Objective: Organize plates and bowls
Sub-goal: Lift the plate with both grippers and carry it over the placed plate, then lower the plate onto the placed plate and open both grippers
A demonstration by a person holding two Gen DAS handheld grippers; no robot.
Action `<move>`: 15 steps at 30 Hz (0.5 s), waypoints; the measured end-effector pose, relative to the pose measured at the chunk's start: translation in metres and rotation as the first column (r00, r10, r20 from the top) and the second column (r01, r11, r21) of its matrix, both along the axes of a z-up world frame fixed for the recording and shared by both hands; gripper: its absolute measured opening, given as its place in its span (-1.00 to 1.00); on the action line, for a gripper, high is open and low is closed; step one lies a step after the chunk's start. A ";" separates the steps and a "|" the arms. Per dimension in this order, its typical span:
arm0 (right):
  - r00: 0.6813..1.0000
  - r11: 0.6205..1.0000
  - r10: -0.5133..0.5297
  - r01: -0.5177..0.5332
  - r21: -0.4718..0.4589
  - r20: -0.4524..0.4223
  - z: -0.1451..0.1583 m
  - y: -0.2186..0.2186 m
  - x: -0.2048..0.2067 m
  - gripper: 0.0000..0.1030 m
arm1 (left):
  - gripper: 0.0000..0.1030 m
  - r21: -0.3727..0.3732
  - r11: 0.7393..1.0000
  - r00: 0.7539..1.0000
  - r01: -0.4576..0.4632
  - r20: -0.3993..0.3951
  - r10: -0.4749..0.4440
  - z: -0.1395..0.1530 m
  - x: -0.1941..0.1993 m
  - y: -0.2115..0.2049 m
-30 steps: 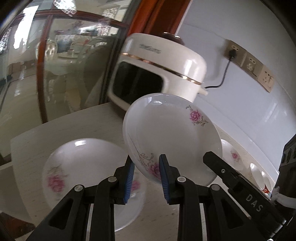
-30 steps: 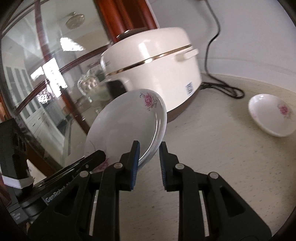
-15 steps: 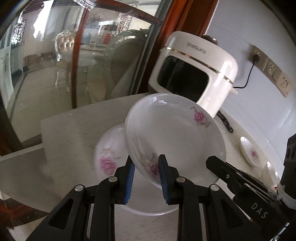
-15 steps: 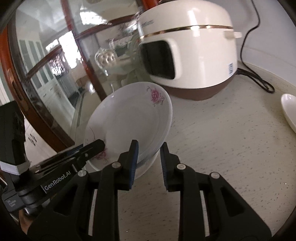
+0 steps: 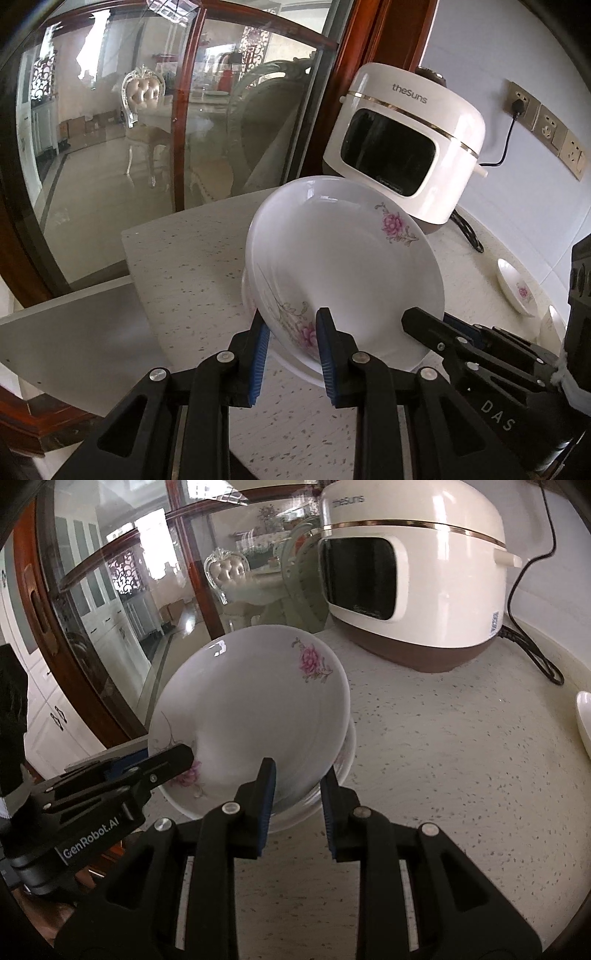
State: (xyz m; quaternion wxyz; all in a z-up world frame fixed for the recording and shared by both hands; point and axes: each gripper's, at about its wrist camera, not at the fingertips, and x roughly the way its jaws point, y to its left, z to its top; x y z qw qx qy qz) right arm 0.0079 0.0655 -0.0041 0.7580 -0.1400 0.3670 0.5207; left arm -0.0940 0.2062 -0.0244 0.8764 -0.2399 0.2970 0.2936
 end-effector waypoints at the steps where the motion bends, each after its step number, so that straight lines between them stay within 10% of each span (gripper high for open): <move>1: 1.000 1.000 0.004 -0.004 -0.002 0.000 0.000 0.000 -0.002 -0.47 | -0.48 -0.001 1.000 1.000 -0.002 -0.002 0.002 -0.001 -0.001 0.001; 15: 0.998 0.998 0.051 -0.051 -0.026 0.023 -0.002 0.008 -0.003 -0.21 | -0.52 0.015 1.000 1.000 -0.014 -0.019 0.015 -0.005 -0.010 0.008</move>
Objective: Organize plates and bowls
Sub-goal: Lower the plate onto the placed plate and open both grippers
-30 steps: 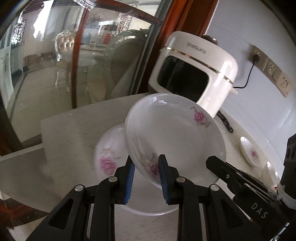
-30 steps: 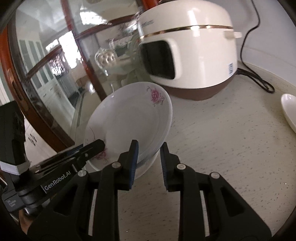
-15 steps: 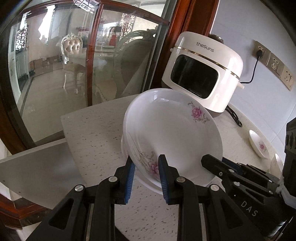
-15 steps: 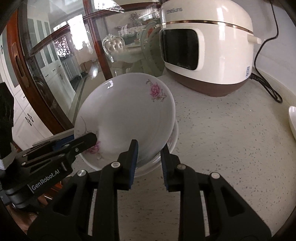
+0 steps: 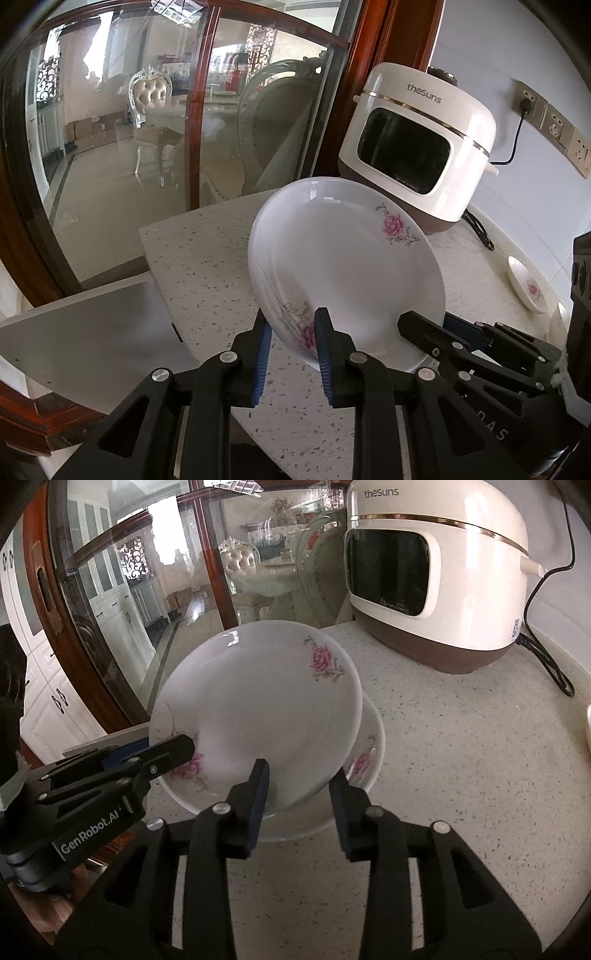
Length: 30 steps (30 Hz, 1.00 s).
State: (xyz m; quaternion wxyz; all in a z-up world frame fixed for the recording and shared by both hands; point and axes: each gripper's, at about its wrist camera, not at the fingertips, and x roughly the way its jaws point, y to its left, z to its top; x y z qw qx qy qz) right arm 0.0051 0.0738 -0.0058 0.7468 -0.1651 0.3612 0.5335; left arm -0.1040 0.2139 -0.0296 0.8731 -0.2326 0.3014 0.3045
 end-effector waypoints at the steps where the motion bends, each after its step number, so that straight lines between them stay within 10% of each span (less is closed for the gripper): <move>1: 1.000 1.000 0.000 0.000 -0.004 0.006 0.000 0.000 -0.001 -0.19 | -0.52 -0.002 1.000 1.000 0.002 0.002 -0.002 -0.001 0.000 0.001; 13: 0.997 1.000 -0.002 0.004 -0.029 0.072 0.000 0.009 -0.008 0.05 | -0.52 -0.030 0.999 0.999 0.026 0.021 -0.025 -0.005 0.001 0.010; 23: 0.938 0.997 -0.014 0.041 -0.068 0.346 0.007 0.013 -0.033 0.53 | -0.59 -0.023 1.000 1.000 0.021 0.023 -0.021 -0.004 0.003 0.013; 30: 0.947 0.997 -0.025 0.048 -0.063 0.321 0.008 0.013 -0.026 0.55 | -0.65 -0.028 0.999 0.999 0.031 0.028 -0.030 -0.005 0.003 0.012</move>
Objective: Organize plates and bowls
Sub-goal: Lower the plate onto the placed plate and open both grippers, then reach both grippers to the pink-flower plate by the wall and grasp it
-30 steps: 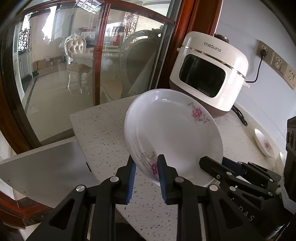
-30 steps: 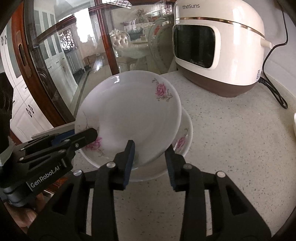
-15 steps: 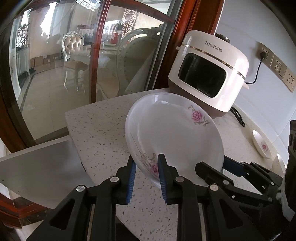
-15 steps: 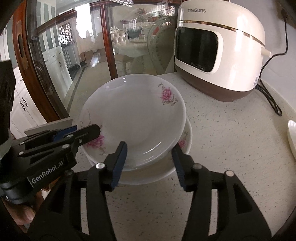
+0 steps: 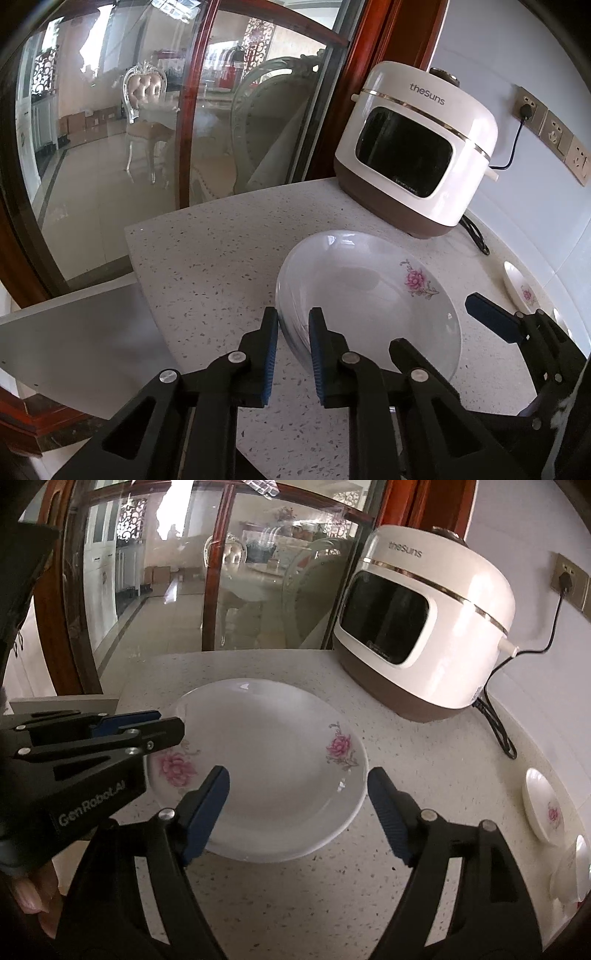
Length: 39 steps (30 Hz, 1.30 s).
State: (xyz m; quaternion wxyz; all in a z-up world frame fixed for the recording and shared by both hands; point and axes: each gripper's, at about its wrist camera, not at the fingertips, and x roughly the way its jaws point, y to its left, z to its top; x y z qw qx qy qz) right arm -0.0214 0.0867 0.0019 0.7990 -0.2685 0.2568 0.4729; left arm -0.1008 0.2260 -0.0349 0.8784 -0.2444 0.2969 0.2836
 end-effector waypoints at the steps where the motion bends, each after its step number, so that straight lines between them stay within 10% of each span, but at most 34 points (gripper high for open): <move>1: 1.000 1.000 -0.003 0.003 0.008 -0.014 0.000 -0.002 0.002 0.58 | -0.65 -0.001 1.000 1.000 0.001 0.000 -0.001 0.000 0.000 0.000; 6: 0.998 0.996 -0.026 0.031 0.081 -0.066 0.006 -0.015 0.012 0.61 | -0.56 -0.040 0.999 1.000 -0.006 0.031 0.007 0.001 -0.003 0.004; 13: 0.957 0.935 -0.250 0.278 0.222 -0.146 0.026 -0.056 0.059 0.65 | 0.11 0.025 1.000 0.993 0.006 0.121 -0.009 0.027 0.000 -0.009; 28: 0.597 0.567 -0.617 0.789 0.235 -0.513 0.008 -0.189 0.188 0.67 | 0.11 -0.020 0.924 0.906 0.381 0.210 -0.368 0.065 0.129 -0.081; 39: 0.466 0.482 -0.576 0.857 0.181 -0.672 -0.021 -0.222 0.224 0.67 | 0.11 -0.201 0.831 0.854 0.519 0.166 -0.493 0.046 0.235 -0.109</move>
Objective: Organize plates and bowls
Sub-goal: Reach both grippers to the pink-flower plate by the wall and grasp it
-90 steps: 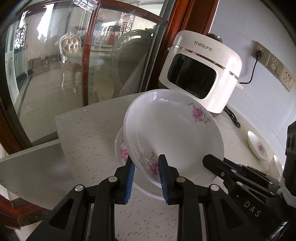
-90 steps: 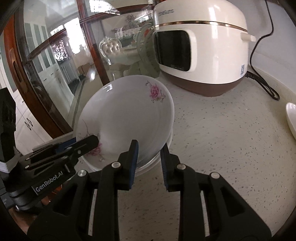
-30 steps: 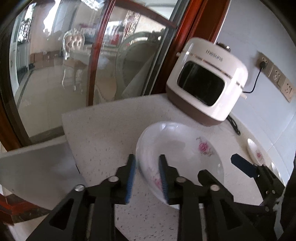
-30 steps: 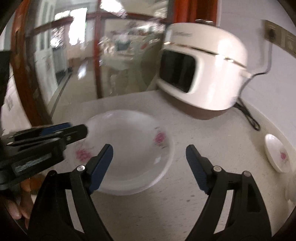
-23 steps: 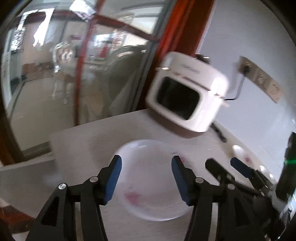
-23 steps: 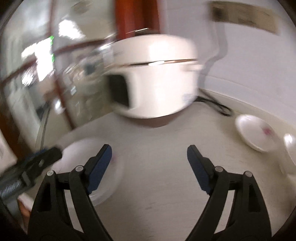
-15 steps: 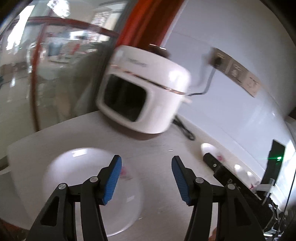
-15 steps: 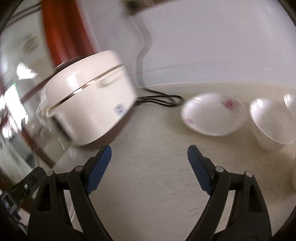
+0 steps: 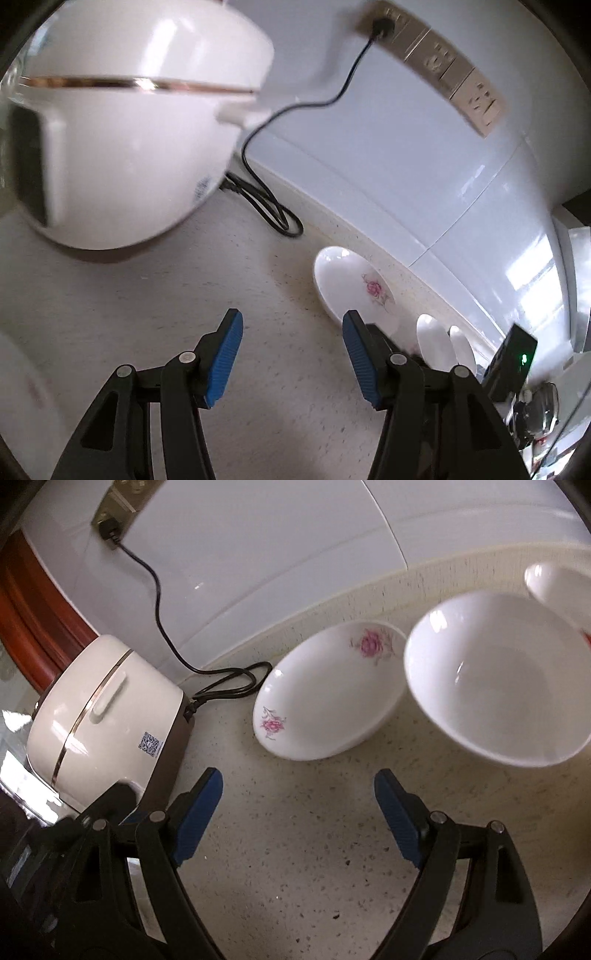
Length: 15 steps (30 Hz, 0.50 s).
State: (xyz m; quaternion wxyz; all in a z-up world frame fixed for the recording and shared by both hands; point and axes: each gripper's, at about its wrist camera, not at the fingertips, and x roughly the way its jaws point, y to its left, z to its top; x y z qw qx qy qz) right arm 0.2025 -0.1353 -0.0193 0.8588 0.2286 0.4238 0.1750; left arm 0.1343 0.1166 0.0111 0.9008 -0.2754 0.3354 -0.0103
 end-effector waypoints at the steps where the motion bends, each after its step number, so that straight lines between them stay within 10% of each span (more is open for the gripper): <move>1: 1.000 1.000 -0.004 0.004 0.013 -0.002 -0.001 -0.001 0.002 0.67 | 0.11 -0.008 1.000 1.000 0.009 -0.006 -0.009 -0.002 0.006 -0.002; 15: 0.995 0.986 -0.088 0.094 0.136 -0.054 -0.010 -0.020 0.017 0.79 | 0.11 -0.172 0.983 0.993 0.062 -0.087 -0.078 -0.046 0.080 -0.011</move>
